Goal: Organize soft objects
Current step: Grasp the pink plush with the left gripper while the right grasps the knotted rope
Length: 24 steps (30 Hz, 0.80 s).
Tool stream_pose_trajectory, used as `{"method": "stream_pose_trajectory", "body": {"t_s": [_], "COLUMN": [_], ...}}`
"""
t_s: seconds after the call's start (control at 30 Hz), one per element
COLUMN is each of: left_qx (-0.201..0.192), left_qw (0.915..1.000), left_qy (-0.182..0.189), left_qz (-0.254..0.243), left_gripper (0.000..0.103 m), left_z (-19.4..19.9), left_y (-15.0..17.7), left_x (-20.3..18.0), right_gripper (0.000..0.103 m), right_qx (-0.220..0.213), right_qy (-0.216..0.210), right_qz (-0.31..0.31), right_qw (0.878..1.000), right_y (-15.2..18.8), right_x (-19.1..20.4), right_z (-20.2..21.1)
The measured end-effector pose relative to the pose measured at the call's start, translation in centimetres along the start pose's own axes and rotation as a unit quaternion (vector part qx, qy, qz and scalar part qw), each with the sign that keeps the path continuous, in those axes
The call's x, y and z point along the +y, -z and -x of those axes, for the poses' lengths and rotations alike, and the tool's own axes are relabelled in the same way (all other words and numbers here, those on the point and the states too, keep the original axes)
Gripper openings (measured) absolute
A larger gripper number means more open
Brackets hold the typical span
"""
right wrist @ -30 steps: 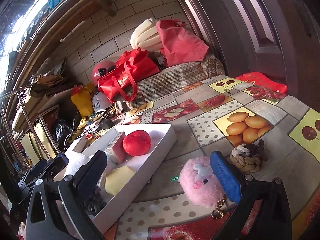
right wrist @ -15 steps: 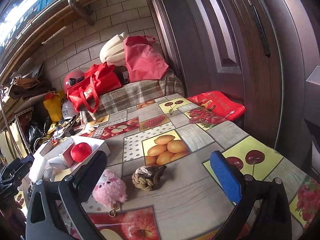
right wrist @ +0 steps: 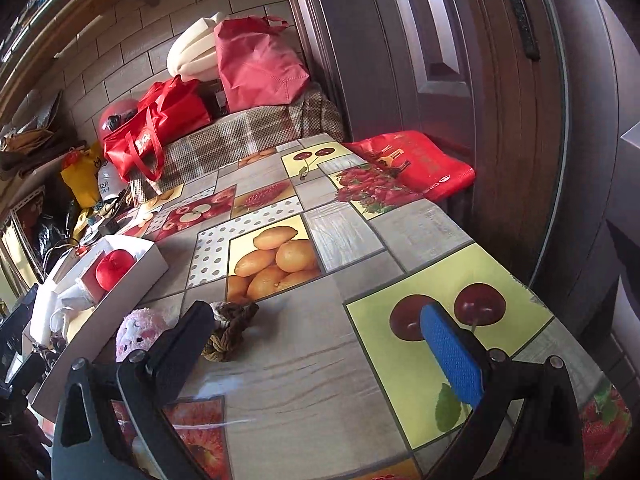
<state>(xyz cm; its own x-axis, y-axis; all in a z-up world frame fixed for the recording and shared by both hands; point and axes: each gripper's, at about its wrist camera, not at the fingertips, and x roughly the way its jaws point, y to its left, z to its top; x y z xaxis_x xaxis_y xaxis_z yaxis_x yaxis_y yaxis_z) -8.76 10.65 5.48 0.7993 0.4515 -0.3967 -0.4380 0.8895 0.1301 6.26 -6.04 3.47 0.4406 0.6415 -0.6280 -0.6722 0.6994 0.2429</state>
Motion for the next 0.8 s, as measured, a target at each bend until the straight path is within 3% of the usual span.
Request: {"method": "stream_pose_trajectory", "body": {"t_s": [0.2, 0.37, 0.47, 0.63, 0.8], "left_qx": [0.069, 0.108, 0.127, 0.169, 0.212], "left_qw": [0.9965, 0.9899, 0.9872, 0.9832, 0.9751], "left_qy": [0.041, 0.084, 0.079, 0.035, 0.063], "left_qz": [-0.021, -0.038, -0.056, -0.059, -0.011], "left_gripper": [0.103, 0.103, 0.103, 0.102, 0.102], "left_z": [-3.2, -6.2, -8.3, -11.2, -13.5], "left_y": [-0.4, -1.1, -1.8, -1.9, -1.6], "left_x": [-1.9, -4.2, -5.8, -6.2, -4.2], "right_gripper": [0.103, 0.103, 0.103, 0.092, 0.079], "right_qx": [0.069, 0.123, 0.151, 0.162, 0.163], "right_qy": [-0.028, -0.066, -0.066, -0.053, -0.073], "right_qz": [0.059, 0.12, 0.167, 0.211, 0.233], "right_qw": [0.995, 0.983, 0.972, 0.962, 0.956], "right_y": [0.4, 1.2, 1.4, 0.7, 0.1], "right_x": [0.6, 2.4, 4.3, 6.0, 6.9], "right_z": [-1.2, -2.6, -4.4, -7.0, -8.0]}}
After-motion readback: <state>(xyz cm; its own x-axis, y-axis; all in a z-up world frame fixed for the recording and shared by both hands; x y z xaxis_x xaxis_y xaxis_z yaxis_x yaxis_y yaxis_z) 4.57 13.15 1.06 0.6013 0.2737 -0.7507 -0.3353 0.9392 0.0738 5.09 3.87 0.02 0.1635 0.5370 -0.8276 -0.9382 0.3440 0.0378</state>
